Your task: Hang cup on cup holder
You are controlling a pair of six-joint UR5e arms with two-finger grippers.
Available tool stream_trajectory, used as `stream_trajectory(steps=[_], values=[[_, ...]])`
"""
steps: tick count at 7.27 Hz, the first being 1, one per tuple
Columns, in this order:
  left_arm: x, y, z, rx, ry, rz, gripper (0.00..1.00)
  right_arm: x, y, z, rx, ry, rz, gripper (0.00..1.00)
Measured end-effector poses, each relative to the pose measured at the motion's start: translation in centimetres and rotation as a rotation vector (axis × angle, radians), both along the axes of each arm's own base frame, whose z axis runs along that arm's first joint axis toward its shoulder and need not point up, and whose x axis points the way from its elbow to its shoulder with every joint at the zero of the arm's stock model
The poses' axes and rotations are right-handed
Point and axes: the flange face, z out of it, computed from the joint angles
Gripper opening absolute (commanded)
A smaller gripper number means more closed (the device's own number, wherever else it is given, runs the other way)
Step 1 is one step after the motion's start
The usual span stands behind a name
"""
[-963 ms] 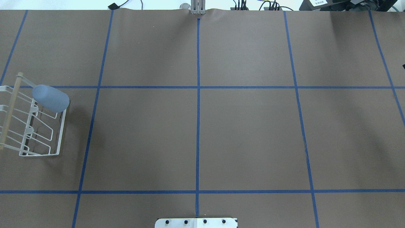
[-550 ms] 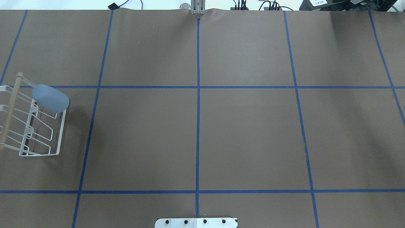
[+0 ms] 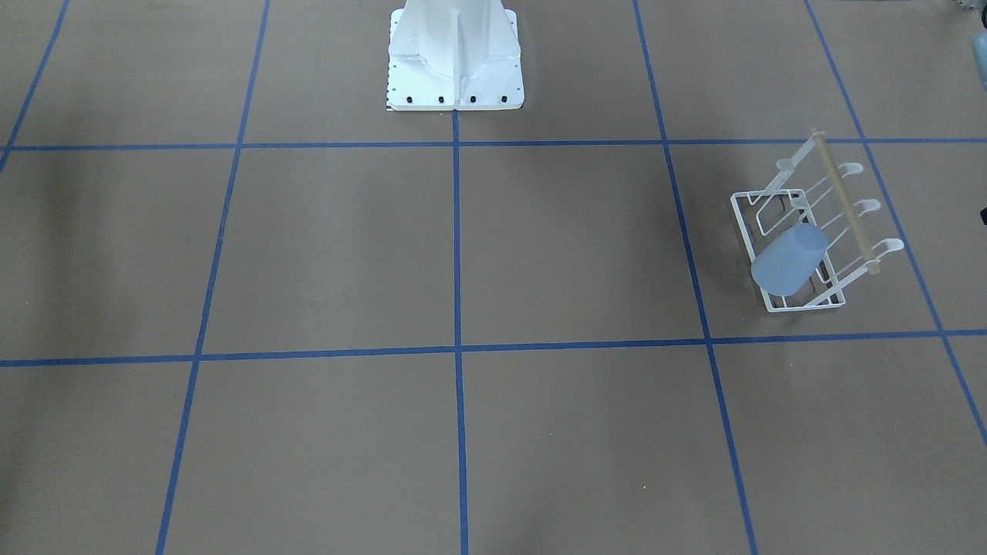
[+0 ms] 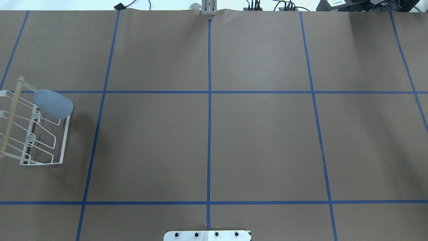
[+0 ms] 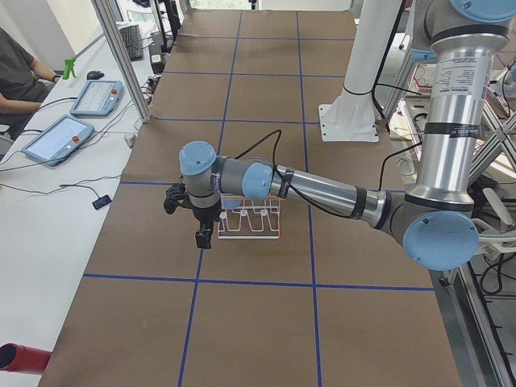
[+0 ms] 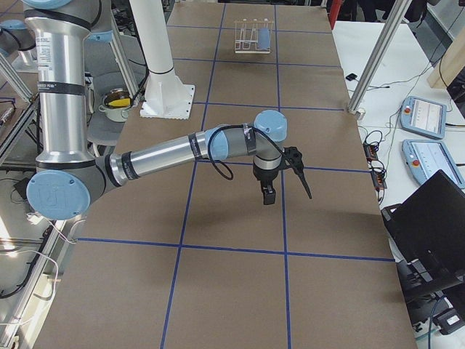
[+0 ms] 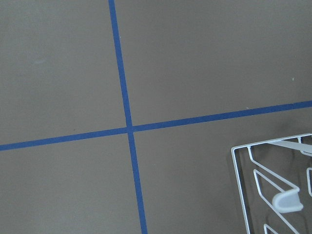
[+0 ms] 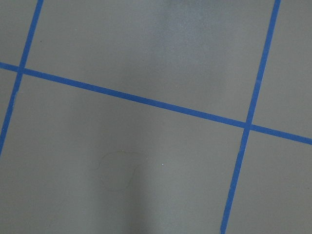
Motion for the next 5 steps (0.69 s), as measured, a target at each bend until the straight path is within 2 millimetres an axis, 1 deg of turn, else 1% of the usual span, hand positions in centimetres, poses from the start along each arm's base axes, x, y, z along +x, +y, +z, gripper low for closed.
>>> stream_trajectory(steps=[2, 3, 4, 5], values=[[0.3, 0.2, 1.3, -0.042, 0.046, 0.004, 0.98, 2.3, 1.5, 2.1, -0.048, -0.006, 0.045, 1.00], [0.6, 0.4, 2.1, -0.067, 0.082, 0.008, 0.98, 2.8, 2.3, 2.6, -0.058, -0.011, 0.054, 1.00], [0.7, 0.4, 2.4, -0.074, 0.098, 0.011, 0.98, 3.0, 2.6, 3.3, -0.070, -0.010, 0.054, 1.00], [0.6, 0.3, 2.3, -0.071, 0.106, 0.010, 0.98, 3.0, 2.8, 4.2, -0.082, -0.004, 0.052, 1.00]])
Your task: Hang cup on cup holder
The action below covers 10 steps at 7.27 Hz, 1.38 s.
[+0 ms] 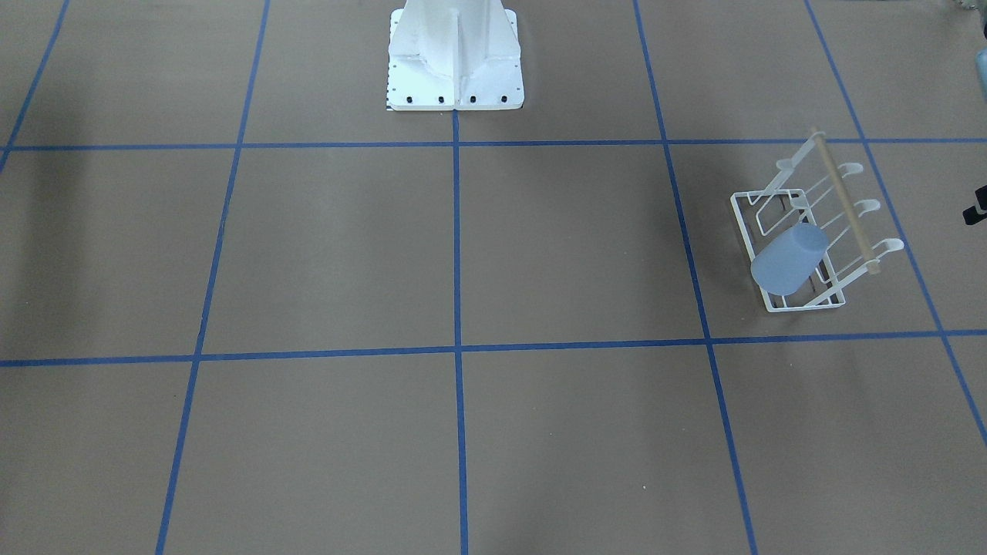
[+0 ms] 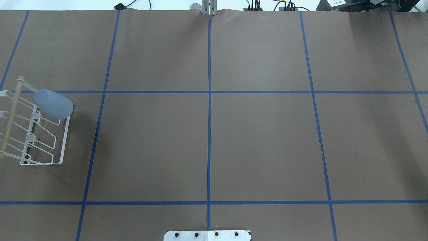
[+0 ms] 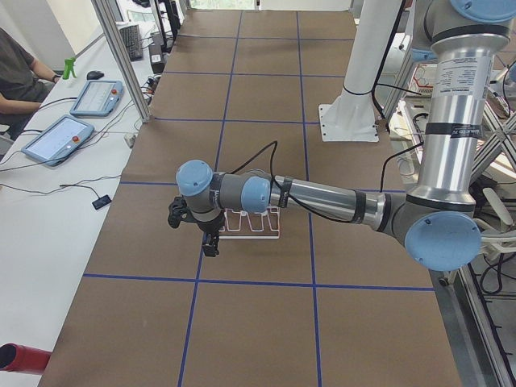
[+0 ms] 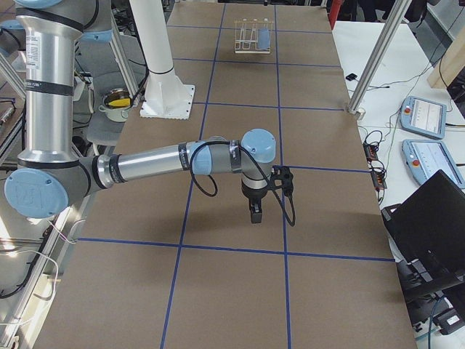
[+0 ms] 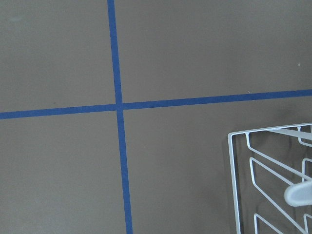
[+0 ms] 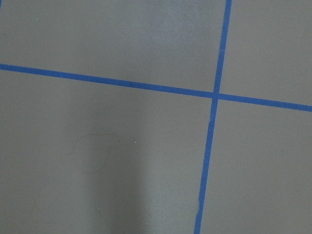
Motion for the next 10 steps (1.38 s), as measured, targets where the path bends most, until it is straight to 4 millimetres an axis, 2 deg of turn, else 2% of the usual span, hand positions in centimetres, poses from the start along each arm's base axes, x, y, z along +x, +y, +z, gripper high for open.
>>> stream_trajectory(steps=[3, 8, 10], values=[[-1.7, 0.2, -0.8, 0.001, 0.059, -0.035, 0.98, -0.2, -0.2, 1.1, -0.008, 0.020, -0.011, 1.00], [-2.2, 0.4, -1.3, 0.025, 0.066, -0.041, 0.98, -0.1, -0.5, 0.3, 0.027, 0.105, -0.017, 1.00], [-2.8, 0.2, -0.4, 0.028, -0.015, -0.049, 0.98, -0.2, -0.5, 0.1, 0.031, 0.098, -0.018, 1.00]])
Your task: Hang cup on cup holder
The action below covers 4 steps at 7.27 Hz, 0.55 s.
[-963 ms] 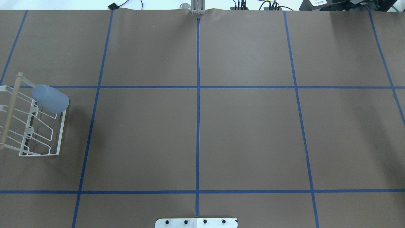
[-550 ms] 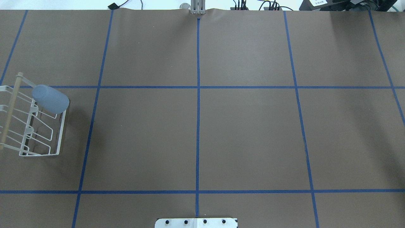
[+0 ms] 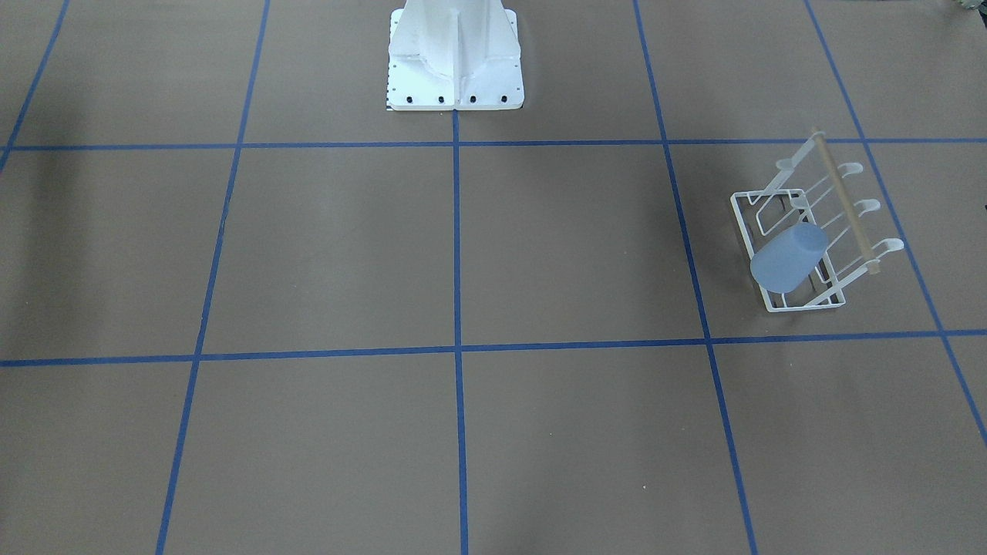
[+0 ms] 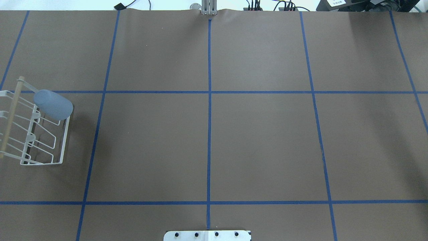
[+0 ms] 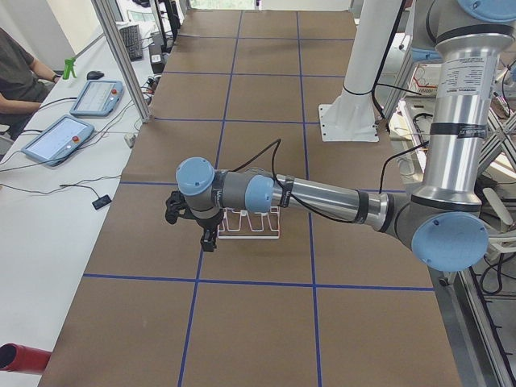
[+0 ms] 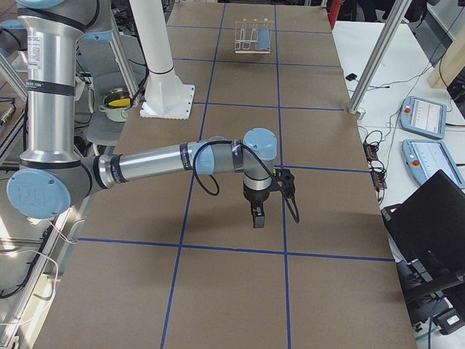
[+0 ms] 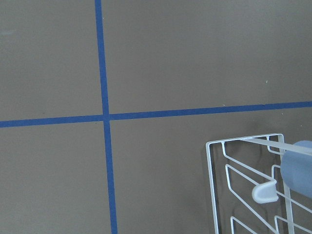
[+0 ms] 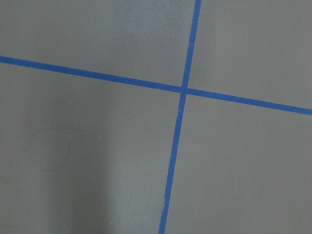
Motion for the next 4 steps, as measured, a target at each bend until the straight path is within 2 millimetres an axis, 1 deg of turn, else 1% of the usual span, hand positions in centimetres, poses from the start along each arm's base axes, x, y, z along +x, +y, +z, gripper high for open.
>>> stream_trajectory(steps=[1, 2, 4], values=[[-0.2, 0.0, 1.4, -0.019, -0.037, -0.004, 0.98, 0.0, 0.1, 0.0, 0.000, -0.003, -0.001, 1.00], [-0.3, 0.0, 2.3, -0.036, -0.051, -0.006, 0.98, -0.1, 0.2, 0.0, -0.003, -0.008, -0.002, 1.00], [-0.1, 0.0, 2.4, -0.043, -0.024, -0.005, 0.98, -0.8, 0.0, 0.2, -0.008, -0.018, -0.017, 1.00]])
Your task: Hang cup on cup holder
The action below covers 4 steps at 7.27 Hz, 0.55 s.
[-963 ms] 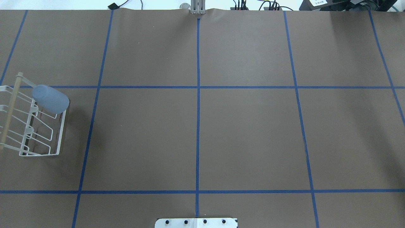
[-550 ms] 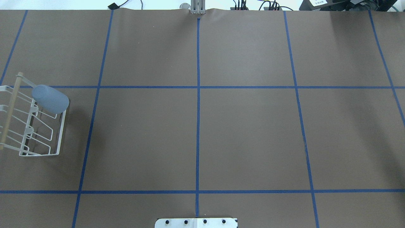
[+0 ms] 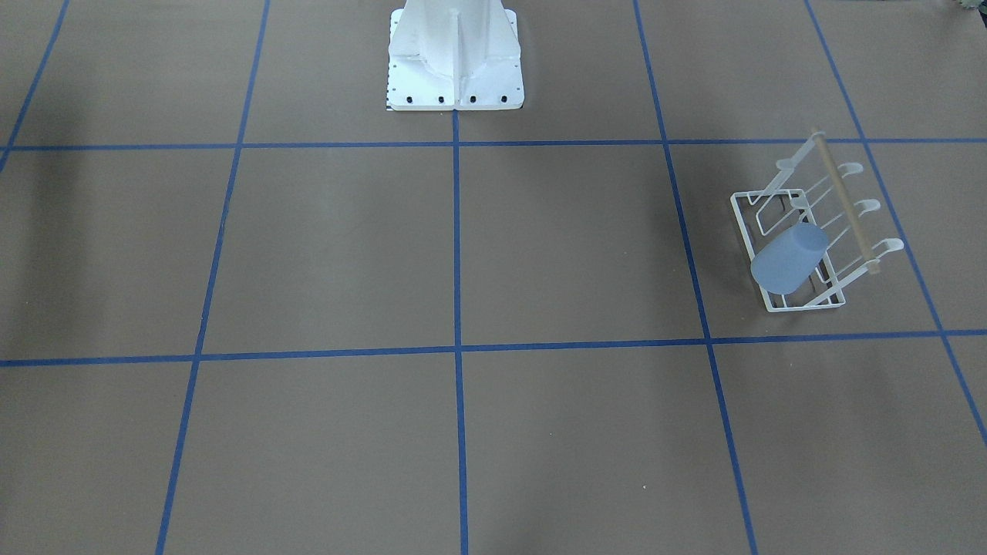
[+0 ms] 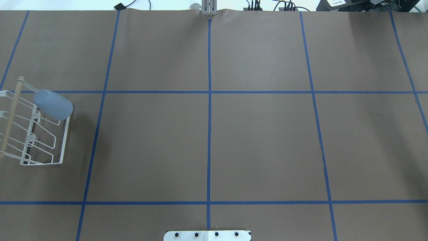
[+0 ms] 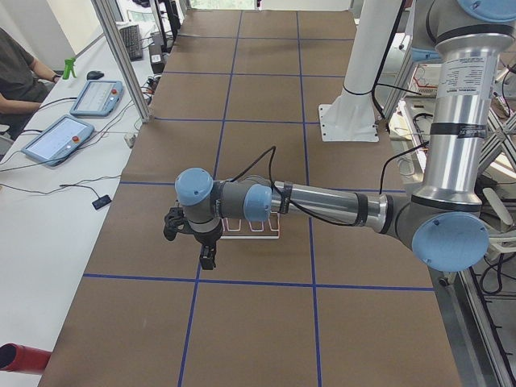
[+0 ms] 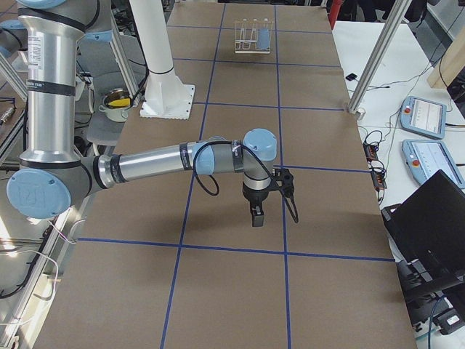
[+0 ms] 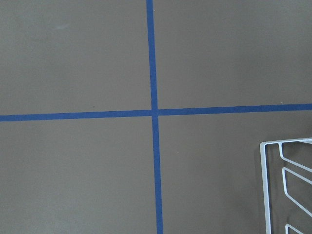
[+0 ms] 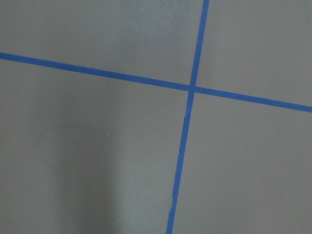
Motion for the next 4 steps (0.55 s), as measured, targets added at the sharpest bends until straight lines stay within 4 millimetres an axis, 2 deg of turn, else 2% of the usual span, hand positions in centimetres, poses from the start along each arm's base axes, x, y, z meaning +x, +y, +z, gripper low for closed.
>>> stream_trajectory(steps=[2, 3, 4], values=[[0.1, 0.2, 0.1, 0.003, 0.017, 0.004, 0.98, -0.6, -0.2, -0.1, 0.005, 0.002, -0.012, 1.00], [0.0, 1.1, 0.9, 0.025, 0.020, 0.007, 0.98, -0.6, -0.2, -0.2, 0.007, 0.003, -0.014, 1.00], [-0.2, 2.8, 2.6, 0.069, 0.022, 0.007, 0.98, -0.7, -0.2, -0.3, 0.008, 0.004, -0.014, 1.00]])
